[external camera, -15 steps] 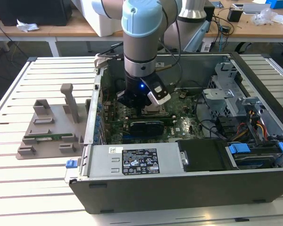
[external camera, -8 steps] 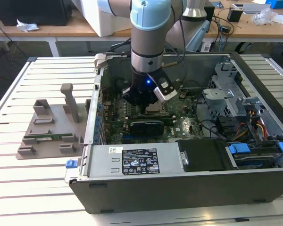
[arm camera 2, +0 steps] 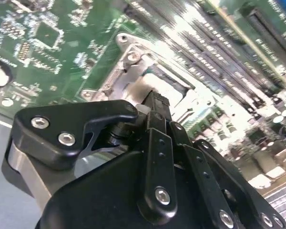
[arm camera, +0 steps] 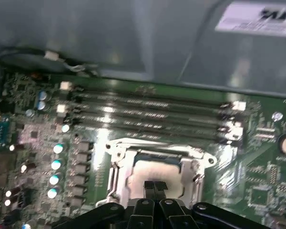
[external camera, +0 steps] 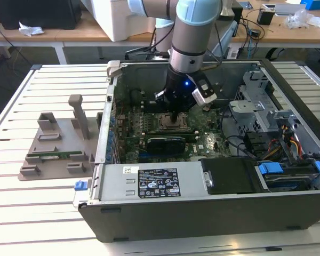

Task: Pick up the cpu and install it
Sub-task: 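Install the second cpu locking lever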

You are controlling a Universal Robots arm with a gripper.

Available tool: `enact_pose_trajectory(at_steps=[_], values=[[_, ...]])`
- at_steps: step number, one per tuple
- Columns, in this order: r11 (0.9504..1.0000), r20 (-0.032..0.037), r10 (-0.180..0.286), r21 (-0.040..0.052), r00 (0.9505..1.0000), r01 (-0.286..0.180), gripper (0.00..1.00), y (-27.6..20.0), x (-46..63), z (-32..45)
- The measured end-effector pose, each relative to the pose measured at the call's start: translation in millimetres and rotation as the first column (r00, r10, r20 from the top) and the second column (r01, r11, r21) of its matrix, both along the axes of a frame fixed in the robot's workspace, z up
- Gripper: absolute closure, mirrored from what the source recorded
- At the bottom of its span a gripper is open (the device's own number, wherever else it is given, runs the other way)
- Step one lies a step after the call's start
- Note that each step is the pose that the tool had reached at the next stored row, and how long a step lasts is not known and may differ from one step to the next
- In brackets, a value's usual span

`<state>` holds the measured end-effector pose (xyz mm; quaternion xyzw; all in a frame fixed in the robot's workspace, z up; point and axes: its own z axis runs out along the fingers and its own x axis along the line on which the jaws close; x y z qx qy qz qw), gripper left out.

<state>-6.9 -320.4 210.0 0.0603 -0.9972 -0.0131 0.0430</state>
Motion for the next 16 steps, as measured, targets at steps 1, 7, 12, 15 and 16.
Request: enact_pose_trajectory(at_steps=[1,7,12,15,16], values=[[1.0,-0.0003,0.0,-0.0067,1.0,0.0,0.89,1.8,1.0,1.4],[0.9999,-0.0002,0.0,-0.0114,1.0,0.0,0.89,2.1,1.2,53.1],[0.9999,-0.0001,0.0,-0.0117,1.0,0.0,0.89,2.3,1.2,68.1],[0.9999,-0.0002,0.0,-0.0118,1.0,0.0,0.89,2.3,1.2,68.5],[0.9999,-0.0001,0.0,-0.0117,1.0,0.0,0.89,2.3,1.2,68.6]])
